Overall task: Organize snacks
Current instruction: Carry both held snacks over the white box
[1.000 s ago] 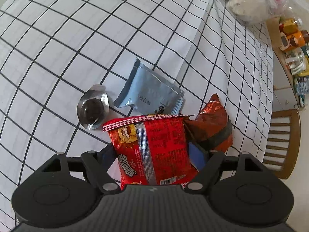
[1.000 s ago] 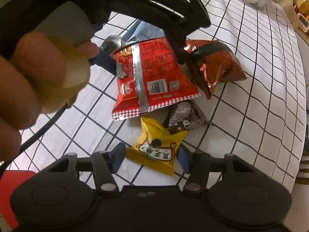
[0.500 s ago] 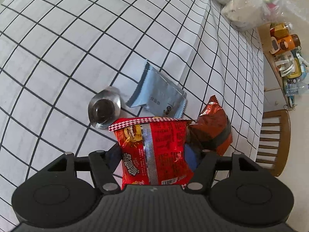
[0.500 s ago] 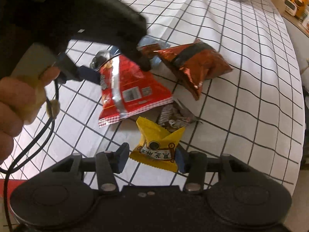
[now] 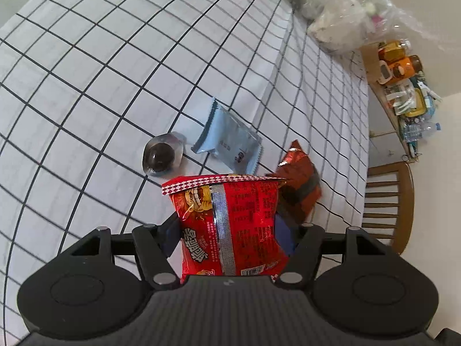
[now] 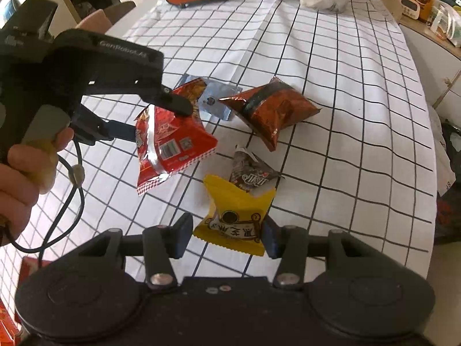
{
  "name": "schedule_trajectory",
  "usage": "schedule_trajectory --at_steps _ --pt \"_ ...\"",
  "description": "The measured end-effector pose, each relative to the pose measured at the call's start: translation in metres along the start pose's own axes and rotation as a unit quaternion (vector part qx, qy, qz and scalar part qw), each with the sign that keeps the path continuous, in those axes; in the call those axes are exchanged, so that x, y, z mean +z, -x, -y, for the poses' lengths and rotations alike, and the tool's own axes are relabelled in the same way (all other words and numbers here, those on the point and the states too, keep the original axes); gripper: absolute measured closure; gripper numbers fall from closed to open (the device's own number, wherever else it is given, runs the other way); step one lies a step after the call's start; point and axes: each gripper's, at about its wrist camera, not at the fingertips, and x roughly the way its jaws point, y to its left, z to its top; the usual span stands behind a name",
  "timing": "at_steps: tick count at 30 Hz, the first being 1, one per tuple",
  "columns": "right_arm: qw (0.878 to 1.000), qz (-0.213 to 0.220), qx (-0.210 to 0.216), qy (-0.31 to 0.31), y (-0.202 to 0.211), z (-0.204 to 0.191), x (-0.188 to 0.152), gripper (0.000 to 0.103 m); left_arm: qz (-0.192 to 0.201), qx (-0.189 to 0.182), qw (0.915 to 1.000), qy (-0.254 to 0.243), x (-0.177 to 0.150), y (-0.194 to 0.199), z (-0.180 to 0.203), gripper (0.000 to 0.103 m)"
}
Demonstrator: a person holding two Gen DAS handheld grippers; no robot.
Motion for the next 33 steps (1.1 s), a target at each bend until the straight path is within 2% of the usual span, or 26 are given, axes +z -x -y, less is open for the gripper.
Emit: schedule_trajectory --at_steps 6,17,24,33 --pt "1.000 0.027 0.005 -0.003 0.030 0.000 -0.011 0.054 0.022 -0.012 0.9994 -0.025 -0.016 0.036 0.011 0.037" --pt "0.997 0.069 0.030 0.006 0.094 -0.010 -0.044 0.054 0.057 -0.003 0.9938 -0.095 -0.069 0.103 0.038 0.037" --pt "0.996 0.079 0.044 0.017 0.121 -0.017 -0.072 0.054 0.061 0.013 0.9885 -0.138 -0.113 0.133 0.041 0.037" --pt "0.995 0.078 0.058 0.030 0.136 -0.024 -0.114 0.054 0.045 0.049 0.9779 -0.198 -0.173 0.145 0.042 0.037"
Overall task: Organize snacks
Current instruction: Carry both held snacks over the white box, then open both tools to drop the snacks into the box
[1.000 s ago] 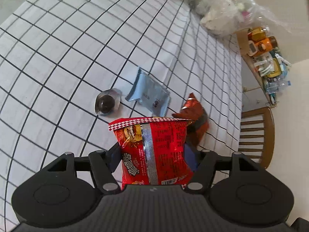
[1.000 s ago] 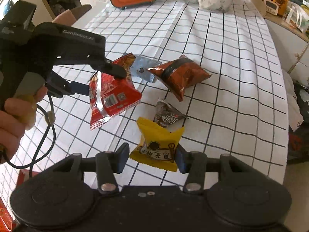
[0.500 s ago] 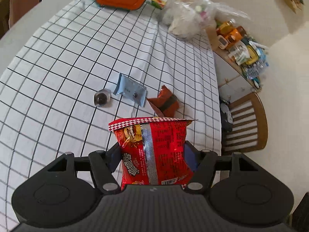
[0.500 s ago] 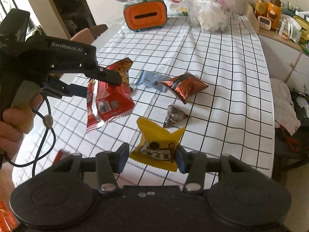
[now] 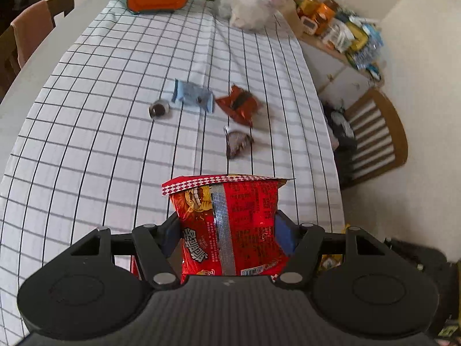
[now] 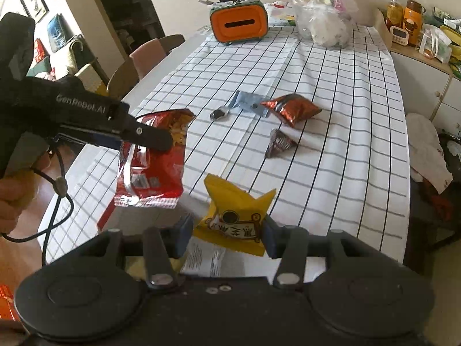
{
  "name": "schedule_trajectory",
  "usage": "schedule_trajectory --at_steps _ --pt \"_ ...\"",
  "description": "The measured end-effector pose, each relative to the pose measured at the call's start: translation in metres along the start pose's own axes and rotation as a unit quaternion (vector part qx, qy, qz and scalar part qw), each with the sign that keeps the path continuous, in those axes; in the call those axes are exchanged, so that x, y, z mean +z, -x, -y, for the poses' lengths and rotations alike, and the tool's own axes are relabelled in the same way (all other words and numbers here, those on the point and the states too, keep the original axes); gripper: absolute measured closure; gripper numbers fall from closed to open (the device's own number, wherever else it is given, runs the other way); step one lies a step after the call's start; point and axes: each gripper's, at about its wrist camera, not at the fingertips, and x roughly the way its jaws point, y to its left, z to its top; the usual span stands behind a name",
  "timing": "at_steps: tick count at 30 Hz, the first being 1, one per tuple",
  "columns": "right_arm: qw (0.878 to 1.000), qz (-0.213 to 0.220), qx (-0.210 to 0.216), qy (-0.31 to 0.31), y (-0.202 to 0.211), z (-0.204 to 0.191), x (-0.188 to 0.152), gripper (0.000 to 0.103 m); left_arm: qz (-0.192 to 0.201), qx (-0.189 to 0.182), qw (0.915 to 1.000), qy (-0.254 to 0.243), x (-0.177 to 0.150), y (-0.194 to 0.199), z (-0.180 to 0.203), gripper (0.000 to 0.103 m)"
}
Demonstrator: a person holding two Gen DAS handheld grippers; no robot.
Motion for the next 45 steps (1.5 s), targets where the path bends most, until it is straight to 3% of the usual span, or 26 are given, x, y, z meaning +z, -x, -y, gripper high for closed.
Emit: schedule_trajectory --at_steps 8,17,30,45 --pt "1.000 -0.006 0.004 0.004 0.005 -0.005 -0.036 0.054 -0.021 0.025 0.9977 -0.060 -0.044 -0.003 0.023 0.037" --pt "0.999 -0.036 -0.006 0.028 -0.008 -0.018 -0.075 0.054 -0.061 0.056 0.9879 -0.131 -0.093 -0.020 0.045 0.037" --pt "0.996 -0.084 -0.003 0.039 -0.031 -0.038 -0.102 0.054 -0.115 0.110 0.9760 -0.148 -0.121 -0.046 0.045 0.037" --pt "0.993 -0.111 0.007 0.042 -0.044 -0.038 -0.106 0.052 -0.146 0.118 0.9701 -0.154 -0.125 -0.064 0.048 0.037"
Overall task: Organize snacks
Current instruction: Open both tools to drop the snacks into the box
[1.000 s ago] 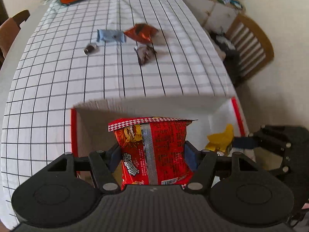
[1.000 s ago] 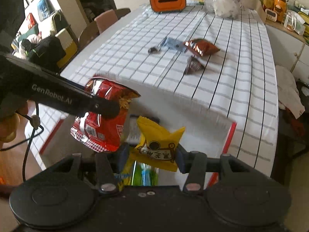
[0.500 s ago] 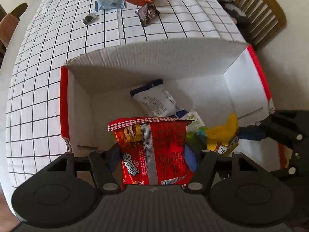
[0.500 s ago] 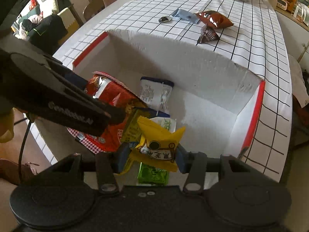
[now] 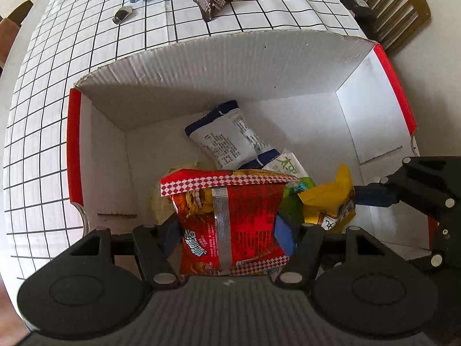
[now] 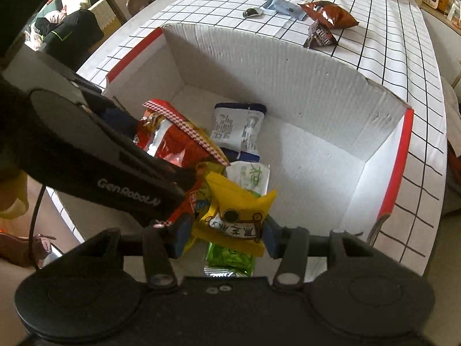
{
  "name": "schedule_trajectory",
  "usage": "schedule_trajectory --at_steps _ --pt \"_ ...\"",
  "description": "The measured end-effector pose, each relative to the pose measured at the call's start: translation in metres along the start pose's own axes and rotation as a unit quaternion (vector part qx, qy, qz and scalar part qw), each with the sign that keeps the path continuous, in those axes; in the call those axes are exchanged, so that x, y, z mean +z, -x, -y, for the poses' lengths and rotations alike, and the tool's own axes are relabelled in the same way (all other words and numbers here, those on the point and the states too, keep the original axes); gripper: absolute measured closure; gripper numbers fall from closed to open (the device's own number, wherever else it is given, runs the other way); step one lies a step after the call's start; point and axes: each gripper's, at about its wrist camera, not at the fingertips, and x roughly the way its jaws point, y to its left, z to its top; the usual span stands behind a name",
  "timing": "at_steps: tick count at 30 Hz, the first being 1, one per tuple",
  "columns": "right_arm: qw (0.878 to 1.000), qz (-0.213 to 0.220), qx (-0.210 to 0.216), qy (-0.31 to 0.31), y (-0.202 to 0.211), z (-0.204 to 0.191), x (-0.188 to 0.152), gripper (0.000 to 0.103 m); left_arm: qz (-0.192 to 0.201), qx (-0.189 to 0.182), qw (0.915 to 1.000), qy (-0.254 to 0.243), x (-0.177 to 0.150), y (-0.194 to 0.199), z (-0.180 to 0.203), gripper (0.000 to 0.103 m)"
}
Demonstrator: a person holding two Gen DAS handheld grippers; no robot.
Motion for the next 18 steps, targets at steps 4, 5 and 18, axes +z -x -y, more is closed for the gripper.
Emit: schedule_trajectory --at_steps 4,5,18 --pt "1.000 0.005 0.004 -0.002 0.002 0.001 0.000 0.049 0.003 -0.002 1.0000 0.000 0.001 0.000 0.000 0.037" --pt "1.000 0.008 0.005 -0.003 0.003 0.002 0.000 0.046 0.005 -0.003 1.0000 0.000 0.000 0.001 0.000 0.037" --pt "0.998 0.058 0.012 -0.011 0.028 0.004 -0.003 0.026 0.059 -0.026 0.9978 0.016 -0.010 0.031 -0.005 0.028"
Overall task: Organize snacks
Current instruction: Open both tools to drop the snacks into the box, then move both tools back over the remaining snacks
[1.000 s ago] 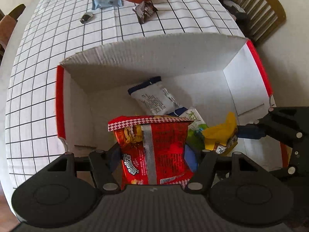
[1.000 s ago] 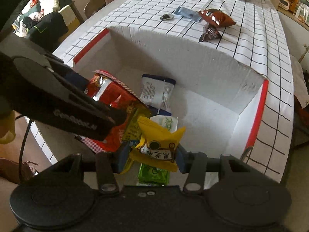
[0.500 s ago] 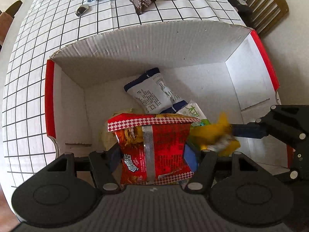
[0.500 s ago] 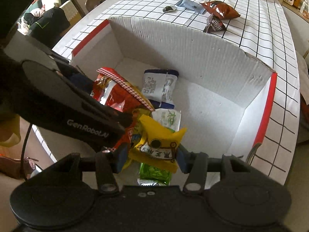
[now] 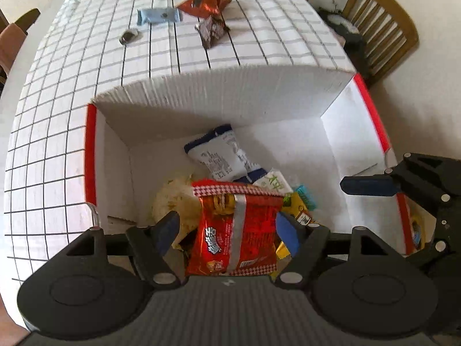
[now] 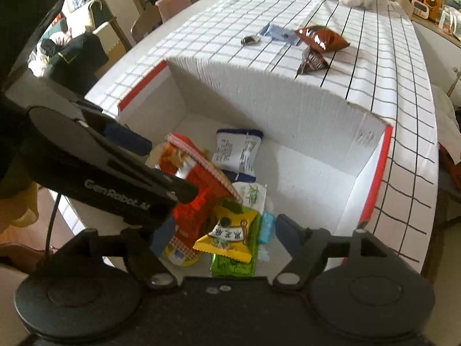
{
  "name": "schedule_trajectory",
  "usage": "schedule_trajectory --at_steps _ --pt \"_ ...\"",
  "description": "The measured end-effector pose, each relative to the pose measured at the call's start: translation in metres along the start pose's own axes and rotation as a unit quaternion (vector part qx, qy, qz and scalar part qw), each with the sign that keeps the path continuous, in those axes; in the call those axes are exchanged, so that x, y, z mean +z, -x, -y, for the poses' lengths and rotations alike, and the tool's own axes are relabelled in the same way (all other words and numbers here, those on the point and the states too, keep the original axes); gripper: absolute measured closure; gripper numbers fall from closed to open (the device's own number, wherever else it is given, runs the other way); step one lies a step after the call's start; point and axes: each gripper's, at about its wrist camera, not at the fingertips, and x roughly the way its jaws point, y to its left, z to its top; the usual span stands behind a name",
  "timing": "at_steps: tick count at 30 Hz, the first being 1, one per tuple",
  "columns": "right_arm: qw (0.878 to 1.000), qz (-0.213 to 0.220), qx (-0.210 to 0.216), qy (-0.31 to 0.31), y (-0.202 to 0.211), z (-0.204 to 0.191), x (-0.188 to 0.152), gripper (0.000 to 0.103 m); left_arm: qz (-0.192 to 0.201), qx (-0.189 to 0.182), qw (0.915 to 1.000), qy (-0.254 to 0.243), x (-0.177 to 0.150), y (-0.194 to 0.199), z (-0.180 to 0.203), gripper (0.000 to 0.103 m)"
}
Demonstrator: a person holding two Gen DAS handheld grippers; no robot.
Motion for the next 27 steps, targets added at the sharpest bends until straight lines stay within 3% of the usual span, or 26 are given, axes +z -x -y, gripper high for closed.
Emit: schedule_trajectory --at_steps 10,14,20,27 --pt "0.998 0.055 0.009 -0.018 0.031 0.004 0.001 0.018 0.070 -0.022 0.9973 0.008 0.003 0.039 -0.003 0.024" --pt "0.997 0.074 0.005 -0.023 0.043 0.005 0.007 0.016 0.106 -0.013 0.9943 0.008 0.009 0.055 -0.006 0.024" --pt "0.993 0.109 0.006 -0.044 0.062 0.013 0.026 0.007 0.146 -0.012 0.9891 0.018 0.026 0.075 -0.024 0.024" --pt "0.989 0.128 -0.007 -0.073 0.069 0.029 0.063 0.006 0.172 -0.005 0.9848 0.028 0.056 0.088 -0.058 0.021"
